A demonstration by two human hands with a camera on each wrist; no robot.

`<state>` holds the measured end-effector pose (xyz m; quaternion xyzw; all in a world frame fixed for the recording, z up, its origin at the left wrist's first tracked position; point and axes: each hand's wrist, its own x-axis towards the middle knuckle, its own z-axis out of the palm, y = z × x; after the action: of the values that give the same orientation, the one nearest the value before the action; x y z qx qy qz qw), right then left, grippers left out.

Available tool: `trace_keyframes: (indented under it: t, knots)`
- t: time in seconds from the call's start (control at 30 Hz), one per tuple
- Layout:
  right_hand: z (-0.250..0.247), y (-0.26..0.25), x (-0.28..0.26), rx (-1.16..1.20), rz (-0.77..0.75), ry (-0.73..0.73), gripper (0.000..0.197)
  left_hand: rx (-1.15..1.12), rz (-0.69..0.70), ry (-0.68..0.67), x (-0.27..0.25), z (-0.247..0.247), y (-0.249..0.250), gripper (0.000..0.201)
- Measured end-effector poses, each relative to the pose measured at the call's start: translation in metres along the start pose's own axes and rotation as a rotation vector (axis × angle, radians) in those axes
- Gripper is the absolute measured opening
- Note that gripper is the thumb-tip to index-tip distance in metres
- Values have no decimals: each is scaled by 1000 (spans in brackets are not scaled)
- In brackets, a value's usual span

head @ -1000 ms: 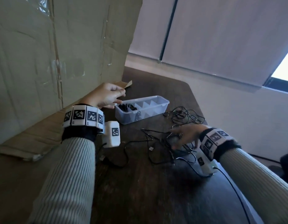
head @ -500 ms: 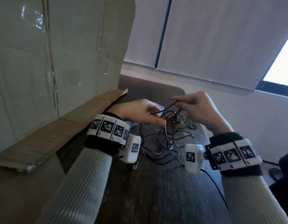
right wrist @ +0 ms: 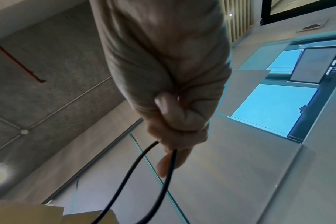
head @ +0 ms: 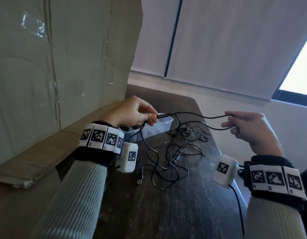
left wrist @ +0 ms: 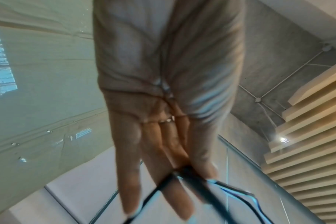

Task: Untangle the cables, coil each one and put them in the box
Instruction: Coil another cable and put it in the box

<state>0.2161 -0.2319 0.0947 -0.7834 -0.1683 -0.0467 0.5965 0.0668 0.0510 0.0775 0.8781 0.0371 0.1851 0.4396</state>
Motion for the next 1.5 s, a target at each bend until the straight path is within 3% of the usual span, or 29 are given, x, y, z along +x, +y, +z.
trace_keyframes:
  t: [0.1,0.23,0.33,0.43,0.5,0.57,0.63,0.77,0.83,0.93,1.03,1.17,1.27,1.37,1.5]
  knots:
    - [-4,-2,1,194,-11,95,24,-16,-9,245,2,-3,-2,7]
    - [-27,-2,2,641,-25,327,20,-13,-153,430,0,-23,-18,6]
    - [-45,1,-1,701,-35,383,24,-46,-239,529,-6,-38,-25,7]
    - [-47,-1,-6,575,-35,331,27,-26,-292,394,-11,-41,-27,6]
    - [-40,-6,-7,503,-36,280,27,111,-298,340,-9,-35,-21,8]
    - [-29,-14,-9,448,-53,209,27,337,-245,357,-3,-24,-9,24]
    - [-16,-25,-14,420,-82,118,28,419,-130,379,1,-7,8,35]
    - [11,-47,-25,550,-139,-144,32,258,209,233,6,35,39,41]
    - [19,-53,-31,653,-155,-289,33,109,245,38,5,56,52,51]
    - [25,-57,-37,779,-176,-397,33,-134,201,-245,2,74,58,33]
    - [21,-58,-37,874,-163,-407,32,-100,276,-192,3,70,54,16]
    - [4,-56,-33,1119,-21,-364,28,11,254,-40,6,48,42,18]
    - [-3,-51,-27,937,29,-284,21,93,190,-31,5,30,30,17]
    - [-5,-36,-19,564,-68,-165,15,98,152,-2,1,17,22,17]
    - [6,-20,-14,222,-171,-162,22,-216,135,101,-1,15,26,20]
